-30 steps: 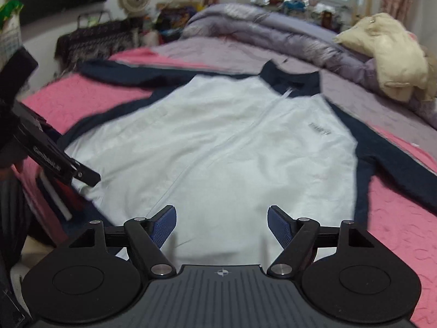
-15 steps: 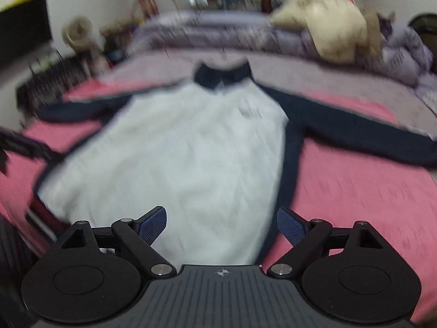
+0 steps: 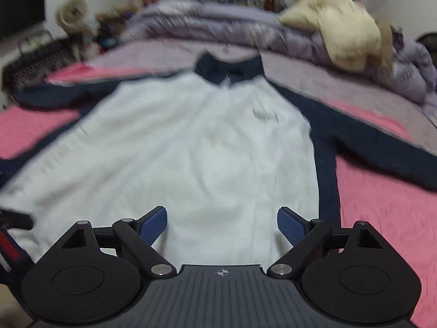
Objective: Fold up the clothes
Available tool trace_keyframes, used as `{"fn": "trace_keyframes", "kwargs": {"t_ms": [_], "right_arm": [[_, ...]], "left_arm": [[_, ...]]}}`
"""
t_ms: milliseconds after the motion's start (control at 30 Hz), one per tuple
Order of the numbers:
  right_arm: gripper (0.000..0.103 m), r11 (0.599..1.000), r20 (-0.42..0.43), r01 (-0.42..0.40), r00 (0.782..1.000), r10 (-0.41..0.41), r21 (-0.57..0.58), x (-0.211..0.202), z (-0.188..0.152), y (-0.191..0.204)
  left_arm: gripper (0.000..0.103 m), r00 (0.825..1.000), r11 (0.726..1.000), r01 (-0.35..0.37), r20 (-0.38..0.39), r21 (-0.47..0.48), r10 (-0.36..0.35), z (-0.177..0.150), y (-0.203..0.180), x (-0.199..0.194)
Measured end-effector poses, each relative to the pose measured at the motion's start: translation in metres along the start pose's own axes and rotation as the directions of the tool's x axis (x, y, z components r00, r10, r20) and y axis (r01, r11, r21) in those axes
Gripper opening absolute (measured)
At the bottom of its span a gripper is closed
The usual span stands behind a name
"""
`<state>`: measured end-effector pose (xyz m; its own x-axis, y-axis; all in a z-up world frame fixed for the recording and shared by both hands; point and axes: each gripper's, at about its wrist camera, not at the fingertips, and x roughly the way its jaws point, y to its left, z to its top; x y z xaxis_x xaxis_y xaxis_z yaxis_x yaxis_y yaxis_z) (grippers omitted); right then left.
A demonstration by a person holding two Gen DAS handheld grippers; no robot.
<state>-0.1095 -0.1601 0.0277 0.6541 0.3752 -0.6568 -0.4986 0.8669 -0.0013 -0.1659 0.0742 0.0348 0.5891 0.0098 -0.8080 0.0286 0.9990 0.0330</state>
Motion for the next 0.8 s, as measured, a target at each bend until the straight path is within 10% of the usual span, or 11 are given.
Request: {"fn": "trace_keyframes", "kwargs": {"t_ms": [100,167,233,533,800], "right_arm": [[0.082,1.0,0.057,-0.019,0.998,0.018,0.019,0.009,0.038,-0.005],[0.045,0.996,0.047,-0.057,0.997,0.054,0.065,0.036,0.067,-0.007],[0.037,0.988,-0.007,-0.117,0.993,0.118,0.1,0.077,0.093,0.001],[0.034,0.994,-0.092,0.086,0.993,-0.08,0.065,0.289,0.169,0.024],[0.055,0.964,-0.115,0.209,0.975,-0.192,0.164,0.394,0.244,-0.021]], "left_arm": [[0.103,0.999,0.999,0.034,0.03,0.001,-0.034,0.022,-0.006,0.019],[0.103,0.997,0.998,0.068,-0.023,0.01,-0.067,0.018,-0.018,0.044],[0.103,0.996,0.996,0.083,-0.028,0.018,-0.083,0.008,-0.027,0.06],[0.103,0.986,0.986,0.159,0.036,0.05,-0.161,-0.02,-0.025,0.075],[0.103,0.981,0.983,0.172,0.083,0.06,-0.176,-0.032,-0.022,0.068]]}}
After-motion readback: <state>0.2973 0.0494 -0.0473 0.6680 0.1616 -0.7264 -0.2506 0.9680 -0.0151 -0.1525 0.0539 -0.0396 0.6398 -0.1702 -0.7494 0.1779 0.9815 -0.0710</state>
